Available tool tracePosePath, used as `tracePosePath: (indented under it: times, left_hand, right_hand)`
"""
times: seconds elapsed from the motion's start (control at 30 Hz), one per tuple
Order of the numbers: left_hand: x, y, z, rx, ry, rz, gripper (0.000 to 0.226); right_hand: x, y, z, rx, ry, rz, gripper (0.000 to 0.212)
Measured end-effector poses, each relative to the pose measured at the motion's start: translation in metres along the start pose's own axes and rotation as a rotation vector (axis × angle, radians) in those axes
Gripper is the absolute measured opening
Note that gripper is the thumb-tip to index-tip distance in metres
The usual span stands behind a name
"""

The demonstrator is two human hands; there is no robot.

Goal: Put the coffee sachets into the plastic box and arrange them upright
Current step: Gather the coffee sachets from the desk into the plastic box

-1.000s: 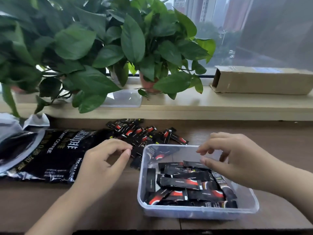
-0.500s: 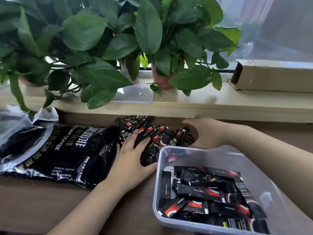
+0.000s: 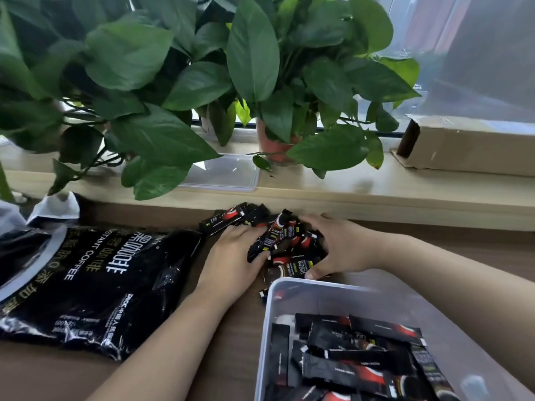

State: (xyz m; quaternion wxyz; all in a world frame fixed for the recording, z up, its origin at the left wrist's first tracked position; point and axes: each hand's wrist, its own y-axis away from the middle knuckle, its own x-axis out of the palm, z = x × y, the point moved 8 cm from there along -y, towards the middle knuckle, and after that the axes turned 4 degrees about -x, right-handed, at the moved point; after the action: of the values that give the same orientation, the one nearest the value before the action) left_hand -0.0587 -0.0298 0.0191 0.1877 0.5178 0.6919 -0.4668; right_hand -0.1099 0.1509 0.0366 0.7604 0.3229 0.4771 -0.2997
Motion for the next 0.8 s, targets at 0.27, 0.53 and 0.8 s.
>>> tracePosePath:
  times: [0.27,0.53,0.8]
  left_hand:
    - [-0.016,0.003,0.008,-0.056,0.273,-0.129,0.037]
    - [-0.025,0.009,0.003,-0.004,0.374,-0.151,0.029]
    - [-0.054,0.013,-0.003,-0.083,0.451,-0.205,0.04]
  right_hand:
    - [-0.001,-0.022,0.015,-0.098,-0.014,-0.021,0.069]
    - [-0.008,-0.02,0.028,-0.214,0.148,-0.08,0.019]
    - [-0.035,0.007,0.024,-0.136,0.099,-0.18,0.02]
